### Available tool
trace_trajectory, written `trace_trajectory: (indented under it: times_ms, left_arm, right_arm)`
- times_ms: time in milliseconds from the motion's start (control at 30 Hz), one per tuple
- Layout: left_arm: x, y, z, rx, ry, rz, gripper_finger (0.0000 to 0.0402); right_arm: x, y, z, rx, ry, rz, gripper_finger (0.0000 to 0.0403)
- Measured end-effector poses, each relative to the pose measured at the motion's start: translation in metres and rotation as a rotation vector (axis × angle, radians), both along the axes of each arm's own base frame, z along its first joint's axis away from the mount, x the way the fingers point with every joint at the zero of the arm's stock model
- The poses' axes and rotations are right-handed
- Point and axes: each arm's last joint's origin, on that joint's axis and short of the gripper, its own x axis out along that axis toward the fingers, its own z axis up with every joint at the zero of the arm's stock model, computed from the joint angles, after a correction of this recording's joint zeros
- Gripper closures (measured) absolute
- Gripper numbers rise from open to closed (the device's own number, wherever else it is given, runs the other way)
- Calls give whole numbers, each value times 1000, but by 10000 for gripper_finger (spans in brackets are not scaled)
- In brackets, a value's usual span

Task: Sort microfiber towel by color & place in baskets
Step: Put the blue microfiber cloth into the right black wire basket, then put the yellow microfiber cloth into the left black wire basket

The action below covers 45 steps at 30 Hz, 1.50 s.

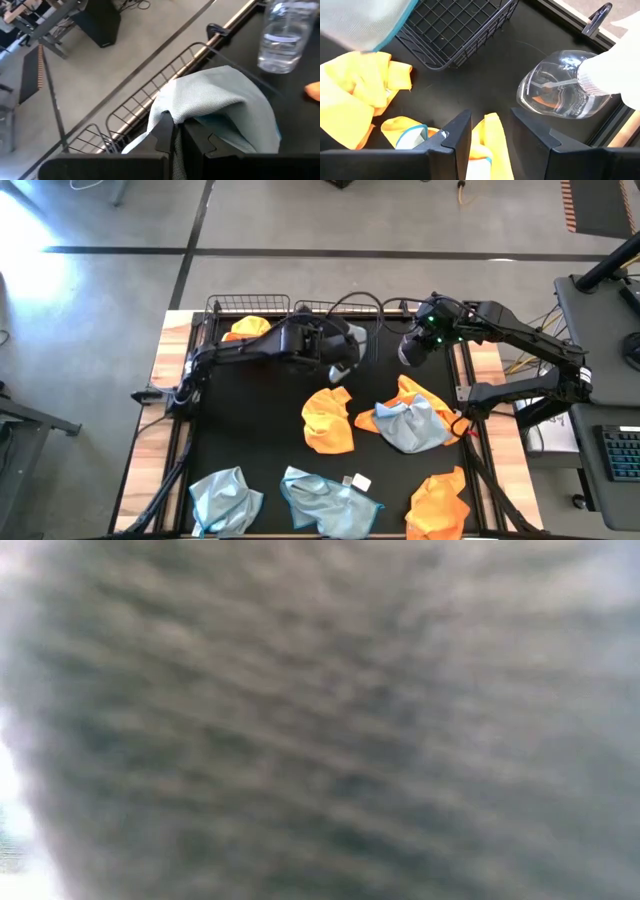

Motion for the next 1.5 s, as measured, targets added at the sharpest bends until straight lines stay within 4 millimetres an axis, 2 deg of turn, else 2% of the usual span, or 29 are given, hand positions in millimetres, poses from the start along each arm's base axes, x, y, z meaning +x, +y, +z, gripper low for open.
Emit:
trace_trajectory:
  times_ms: [333,500,733,933,1033,1133,1500]
  left_arm:
    - [-8,57,-1,-6,69,68,400]
    - [-12,75,-2,-52,76,71,395]
    - [-14,90,-1,-36,142,19,345]
    - [-17,103,-2,-118,109,-7,294]
    - [-18,97,-7,-244,123,-84,276]
    - [-19,82,-12,-379,167,-178,267]
    - [-15,9,-18,-406,292,-288,265]
  right_arm:
    - [0,0,0,20,-14,-44,277]
    - [0,0,0,20,-16,-46,277]
    - [1,0,0,16,-22,-46,277]
    - [1,0,1,15,-25,-45,277]
    - [1,0,1,15,-25,-45,277]
    - [1,0,1,14,-25,-45,277]
    - [1,-1,1,3,-18,-38,277]
